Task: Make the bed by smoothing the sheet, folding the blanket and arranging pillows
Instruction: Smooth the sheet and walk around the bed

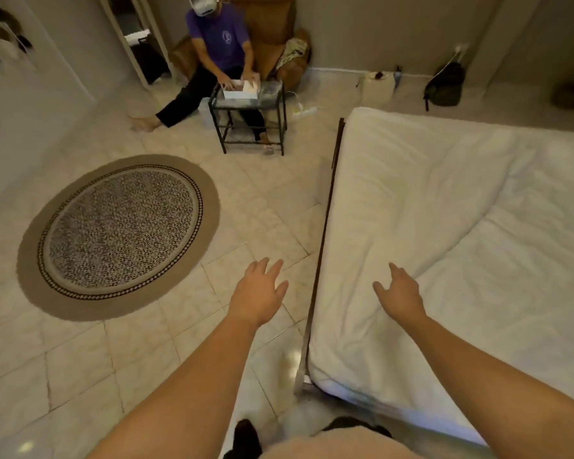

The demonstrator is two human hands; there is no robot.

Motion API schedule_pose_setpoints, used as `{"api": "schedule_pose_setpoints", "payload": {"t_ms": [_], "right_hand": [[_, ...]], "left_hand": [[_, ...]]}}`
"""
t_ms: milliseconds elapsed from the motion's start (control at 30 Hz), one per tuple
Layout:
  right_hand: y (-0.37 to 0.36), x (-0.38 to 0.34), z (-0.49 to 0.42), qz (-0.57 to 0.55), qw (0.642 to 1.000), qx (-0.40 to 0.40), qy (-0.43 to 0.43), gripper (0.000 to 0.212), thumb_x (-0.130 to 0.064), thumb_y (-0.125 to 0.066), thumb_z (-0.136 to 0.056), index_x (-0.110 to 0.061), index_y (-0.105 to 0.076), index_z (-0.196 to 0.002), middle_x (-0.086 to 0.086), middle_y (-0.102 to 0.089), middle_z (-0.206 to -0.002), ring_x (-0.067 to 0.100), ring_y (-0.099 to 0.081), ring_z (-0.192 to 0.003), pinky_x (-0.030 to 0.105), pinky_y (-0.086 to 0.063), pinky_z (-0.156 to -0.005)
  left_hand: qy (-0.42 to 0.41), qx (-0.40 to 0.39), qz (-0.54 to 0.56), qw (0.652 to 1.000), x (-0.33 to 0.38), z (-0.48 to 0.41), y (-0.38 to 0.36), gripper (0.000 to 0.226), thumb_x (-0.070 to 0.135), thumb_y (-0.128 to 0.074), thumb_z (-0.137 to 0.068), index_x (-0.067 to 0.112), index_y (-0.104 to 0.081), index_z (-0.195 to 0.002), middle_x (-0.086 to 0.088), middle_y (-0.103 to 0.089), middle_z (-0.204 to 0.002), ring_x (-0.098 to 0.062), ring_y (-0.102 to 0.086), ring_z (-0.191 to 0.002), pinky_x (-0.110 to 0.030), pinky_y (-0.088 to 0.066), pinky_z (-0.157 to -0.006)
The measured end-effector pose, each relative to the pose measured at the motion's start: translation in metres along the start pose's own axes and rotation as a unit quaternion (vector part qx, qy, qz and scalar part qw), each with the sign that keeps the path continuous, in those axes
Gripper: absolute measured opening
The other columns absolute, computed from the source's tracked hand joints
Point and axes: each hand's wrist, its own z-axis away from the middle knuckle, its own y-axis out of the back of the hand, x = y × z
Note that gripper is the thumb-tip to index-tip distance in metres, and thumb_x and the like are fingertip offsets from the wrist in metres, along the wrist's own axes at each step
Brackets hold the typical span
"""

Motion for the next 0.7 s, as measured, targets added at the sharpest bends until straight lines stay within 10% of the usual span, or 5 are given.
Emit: {"api": "schedule_pose_setpoints", "payload": {"t_ms": [700], "right_hand": [[-0.057,-0.171,-0.047,-0.062,0.986,0.080,-0.135,0.071,-0.040,-0.056,-0.096,-0.009,-0.029,-0.154,0.015,-0.045,-0.145,0.038,-0.041,-0.135,0.050,-0.041,-0.107]], "left_hand": [[-0.134,-0.074,-0.041,0.987,-0.143,-0.186,0.123,0.060,0.054,-0.032,-0.104,0.037,-0.018,-0.160,0.000,-0.017,-0.169,-0.024,-0.008,-0.156,-0.049,-0.028,-0.121]]}}
